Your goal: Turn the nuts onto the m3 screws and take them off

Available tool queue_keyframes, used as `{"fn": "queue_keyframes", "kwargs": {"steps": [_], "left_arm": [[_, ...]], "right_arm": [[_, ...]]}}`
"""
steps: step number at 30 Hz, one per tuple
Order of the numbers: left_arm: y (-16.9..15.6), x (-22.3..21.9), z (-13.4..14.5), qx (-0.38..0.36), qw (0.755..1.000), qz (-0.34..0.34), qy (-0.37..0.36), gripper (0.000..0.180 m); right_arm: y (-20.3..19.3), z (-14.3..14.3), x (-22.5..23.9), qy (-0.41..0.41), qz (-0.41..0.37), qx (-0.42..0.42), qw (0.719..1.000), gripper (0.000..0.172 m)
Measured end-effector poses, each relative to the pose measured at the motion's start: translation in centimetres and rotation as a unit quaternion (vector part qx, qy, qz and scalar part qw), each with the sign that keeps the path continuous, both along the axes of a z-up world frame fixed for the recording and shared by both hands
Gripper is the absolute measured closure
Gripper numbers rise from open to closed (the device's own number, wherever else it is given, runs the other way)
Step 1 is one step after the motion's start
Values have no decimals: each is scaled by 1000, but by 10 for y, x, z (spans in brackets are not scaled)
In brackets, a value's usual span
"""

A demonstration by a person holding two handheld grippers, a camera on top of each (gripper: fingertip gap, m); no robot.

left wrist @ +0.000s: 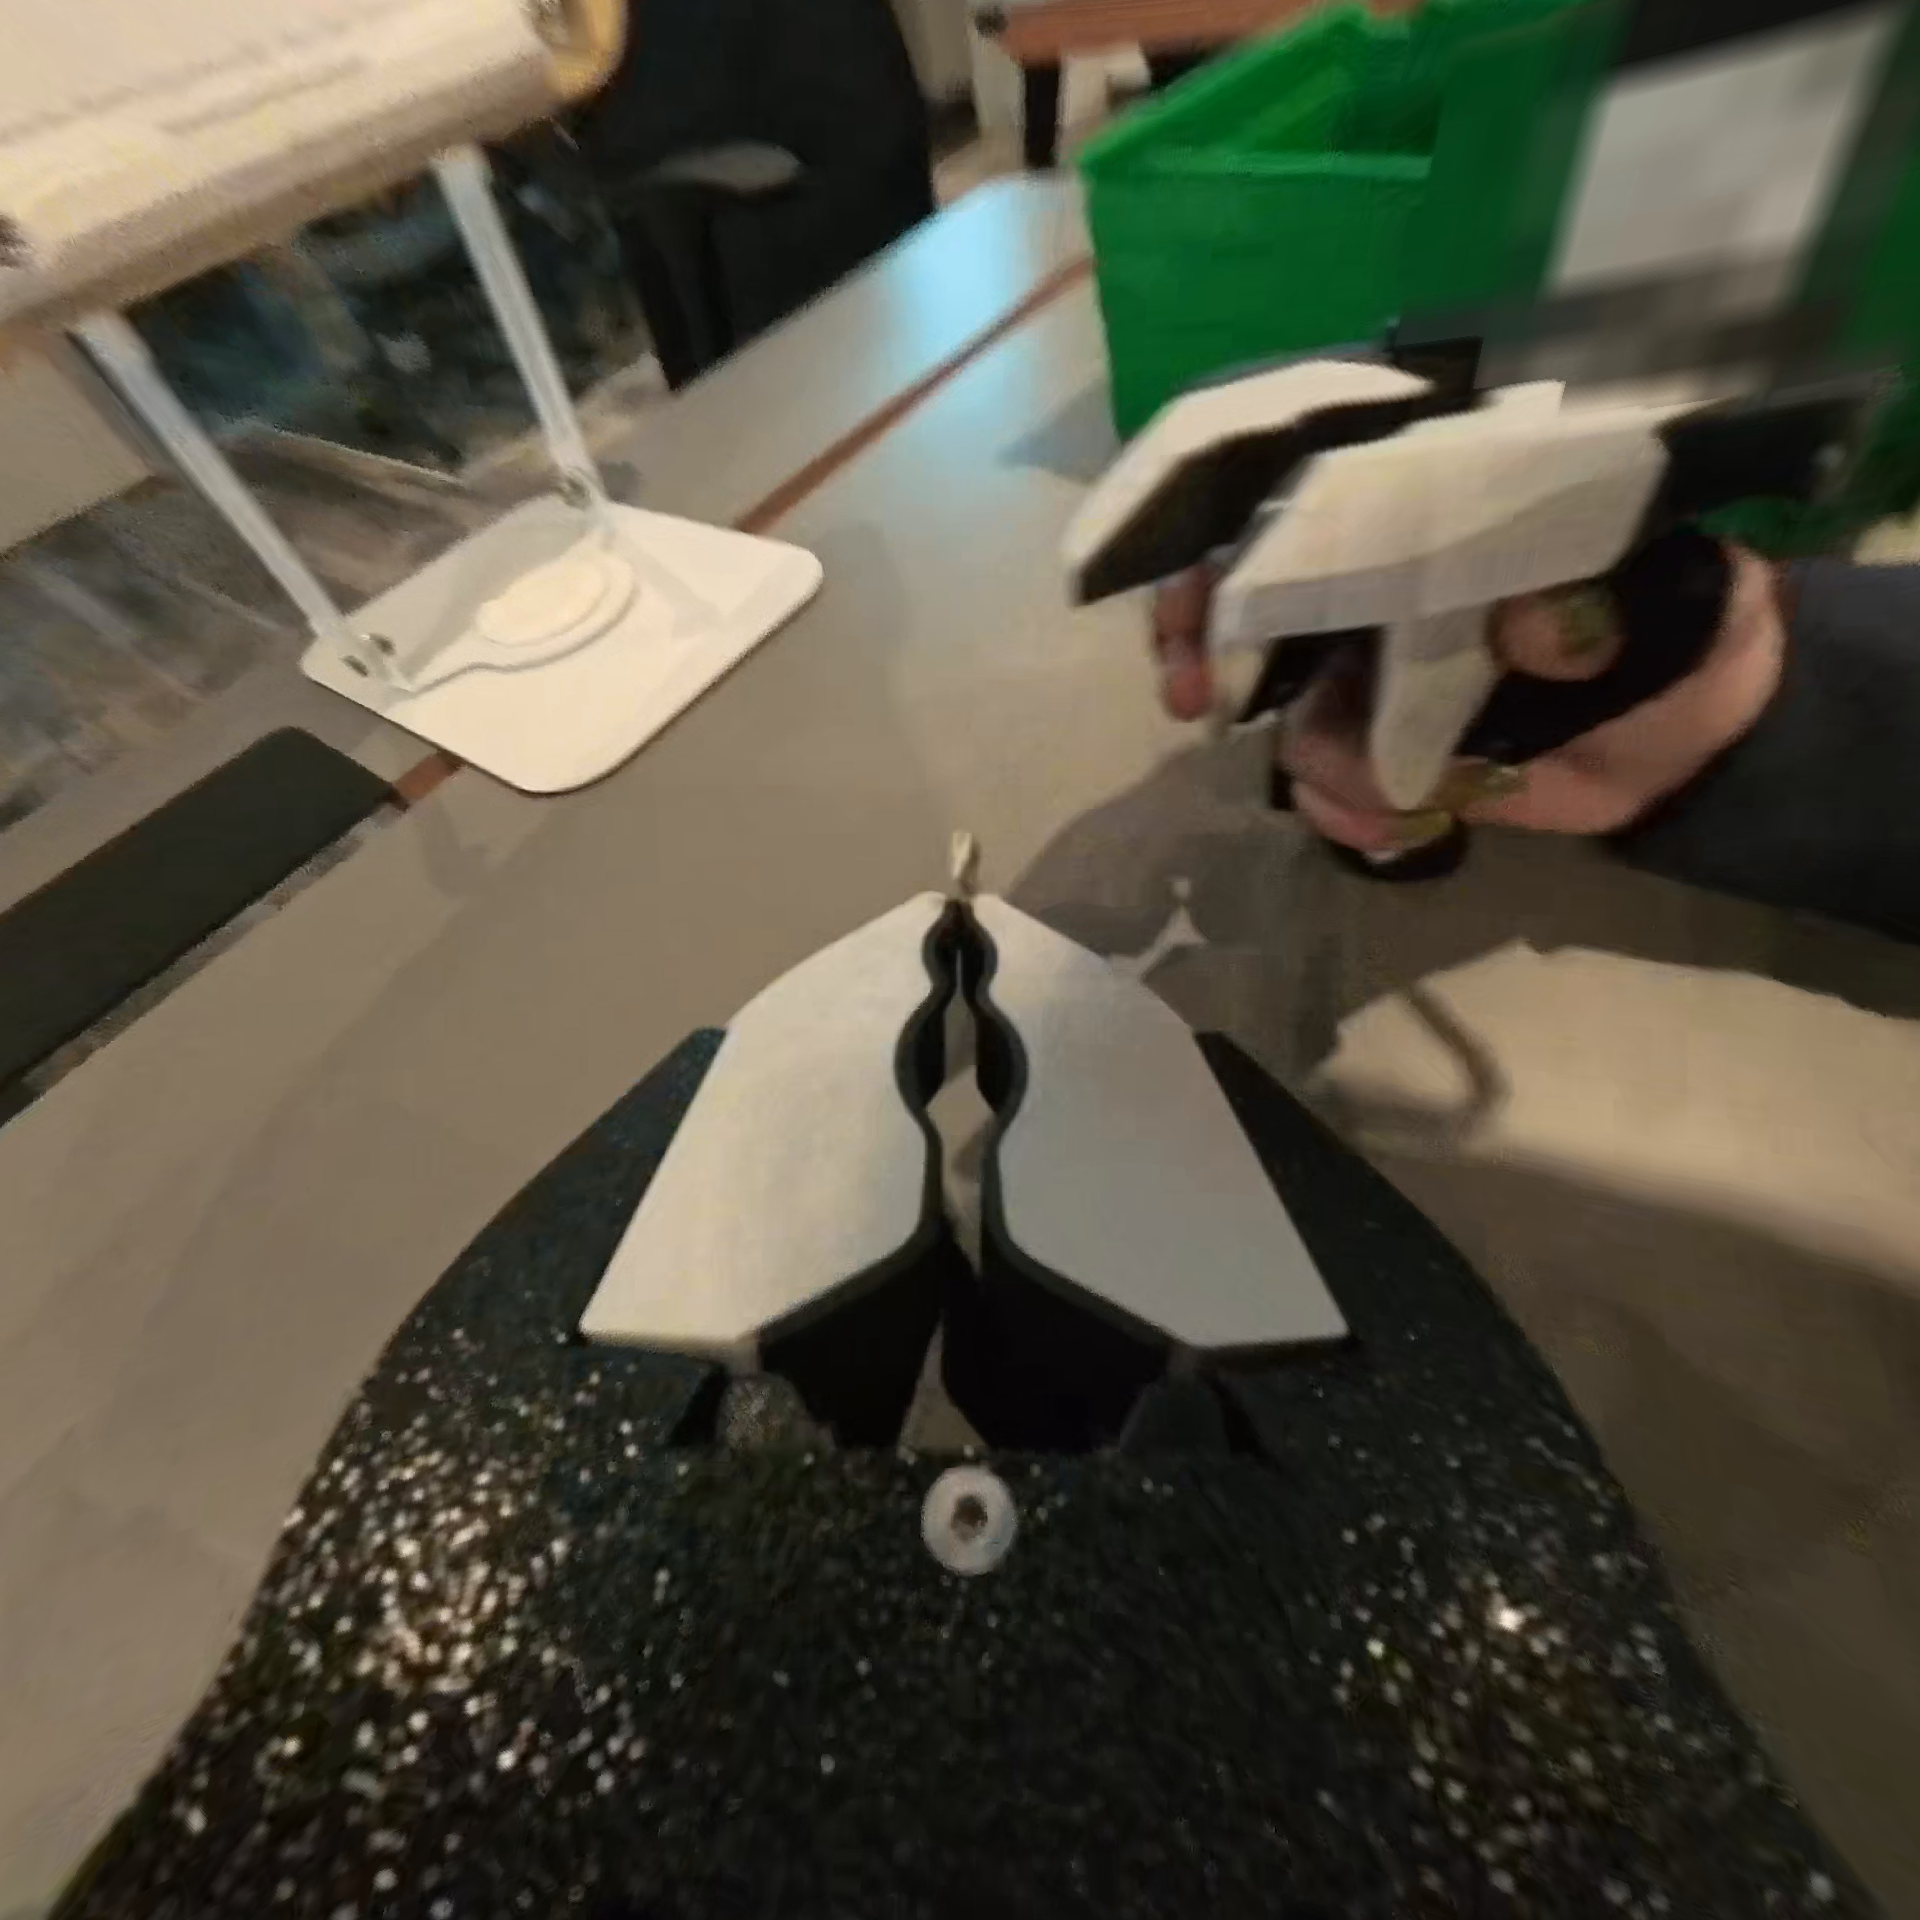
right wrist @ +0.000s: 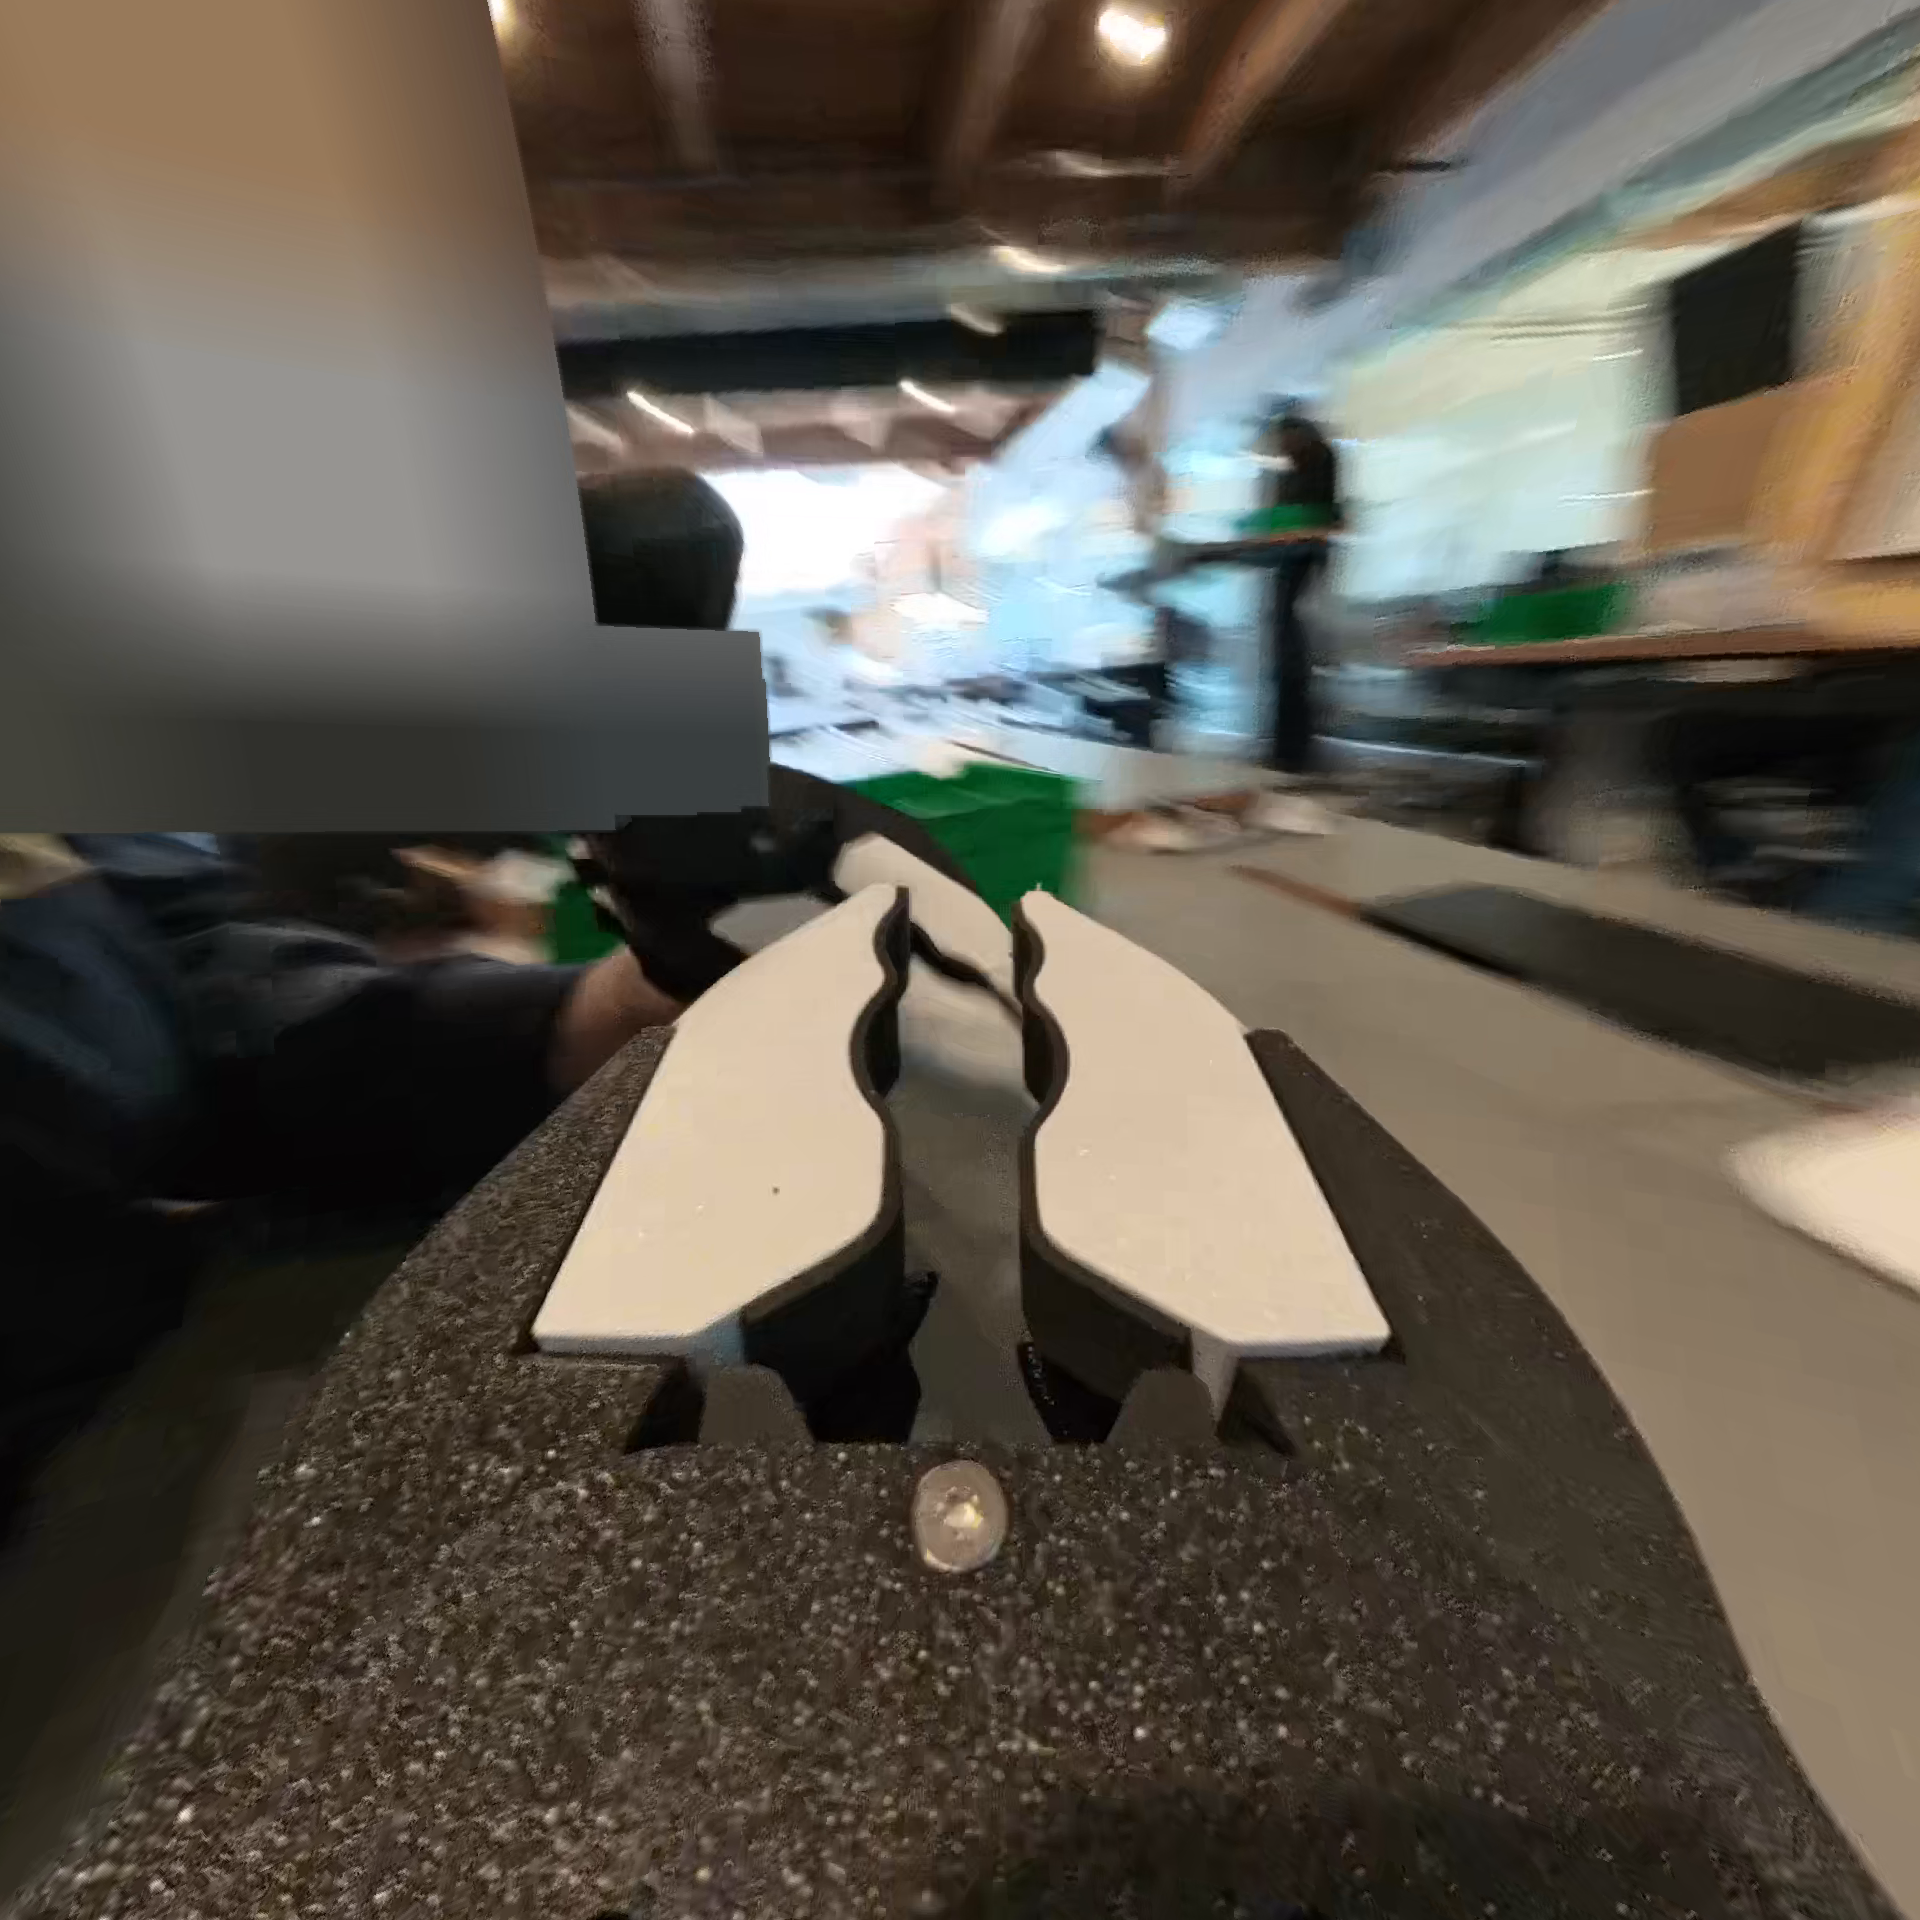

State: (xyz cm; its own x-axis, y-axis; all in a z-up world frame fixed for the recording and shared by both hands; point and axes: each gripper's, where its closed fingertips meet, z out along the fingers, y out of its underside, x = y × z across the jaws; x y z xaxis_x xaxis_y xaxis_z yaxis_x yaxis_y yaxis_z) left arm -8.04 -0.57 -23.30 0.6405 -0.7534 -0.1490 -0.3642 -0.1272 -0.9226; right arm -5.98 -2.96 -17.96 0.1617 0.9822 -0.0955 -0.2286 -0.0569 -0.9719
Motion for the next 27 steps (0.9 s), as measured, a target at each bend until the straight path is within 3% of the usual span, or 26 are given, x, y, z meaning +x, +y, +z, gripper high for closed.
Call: {"fn": "queue_keyframes", "kwargs": {"steps": [3,5,10,17,20,24,27], "left_arm": [[29,-3,-2,9,998,22,-50,180],[42,-3,-6,15,998,21,-61,180],[44,-10,-8,18,998,0,-57,180],[38,-25,-11,-3,997,-9,-79,180],[37,-24,-8,-1,996,-21,-92,180],[40,-27,-3,20,995,-11,-99,180],[42,-28,-1,24,994,-8,-105,180]], "right_arm": [[11,-24,16,-98,-46,15,994,157],[8,-44,16,-154,-31,-11,987,154],[3,-77,9,-284,-22,-20,958,152],[9,-79,7,-294,-50,-1,955,155],[29,-74,14,-283,-132,2,950,156],[74,-68,31,-281,-290,-2,915,158],[105,-91,28,-346,-315,-62,882,155]]}}
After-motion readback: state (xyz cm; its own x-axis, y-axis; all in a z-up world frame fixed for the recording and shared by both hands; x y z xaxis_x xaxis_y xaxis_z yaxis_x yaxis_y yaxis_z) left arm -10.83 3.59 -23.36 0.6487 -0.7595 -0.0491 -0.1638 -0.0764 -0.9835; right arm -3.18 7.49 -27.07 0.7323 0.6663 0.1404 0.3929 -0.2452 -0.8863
